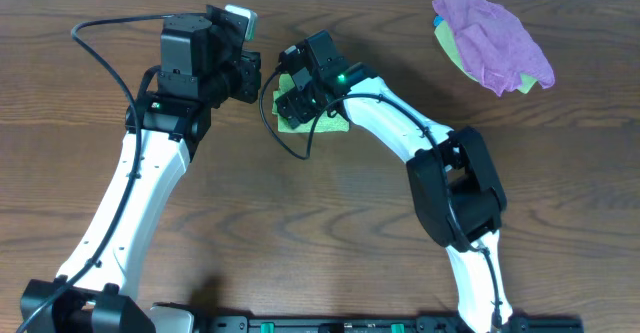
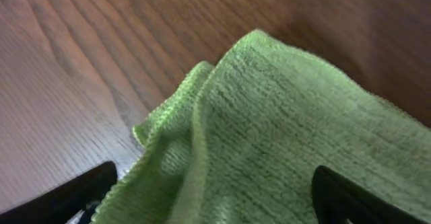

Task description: Fold the cloth

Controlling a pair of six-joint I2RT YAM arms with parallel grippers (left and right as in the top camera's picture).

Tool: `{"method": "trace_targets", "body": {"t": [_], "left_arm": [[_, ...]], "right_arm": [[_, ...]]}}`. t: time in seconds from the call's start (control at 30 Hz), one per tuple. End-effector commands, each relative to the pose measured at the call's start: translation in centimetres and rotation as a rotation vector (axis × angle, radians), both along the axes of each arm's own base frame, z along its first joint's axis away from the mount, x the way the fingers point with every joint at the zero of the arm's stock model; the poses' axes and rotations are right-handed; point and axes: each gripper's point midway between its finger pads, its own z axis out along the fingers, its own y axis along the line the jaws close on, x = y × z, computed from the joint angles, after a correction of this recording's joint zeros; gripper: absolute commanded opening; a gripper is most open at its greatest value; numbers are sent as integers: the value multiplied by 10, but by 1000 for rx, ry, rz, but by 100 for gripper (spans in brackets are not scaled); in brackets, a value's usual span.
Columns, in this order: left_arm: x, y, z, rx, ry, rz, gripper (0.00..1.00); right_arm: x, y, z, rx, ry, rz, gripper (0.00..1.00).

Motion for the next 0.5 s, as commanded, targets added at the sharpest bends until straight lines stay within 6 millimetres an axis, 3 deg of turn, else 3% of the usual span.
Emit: {"method": "trace_targets", "body": {"t": [0.0,0.23,0.33,0.47], "left_arm": [[-1,0,16,-17,-33,-8,6],[0,0,17,-19,-34,-9,6],[3,15,17,-18,-33,24,6],[11,54,17,-65,-13,126,6]], "right_arm": [[3,5,0,4,-6,-28,98],[10,4,17,1,-24,-49,99],[22,-6,40,-46,-72,-94,99],[32,-27,66,-110,-101,-153,99]]}}
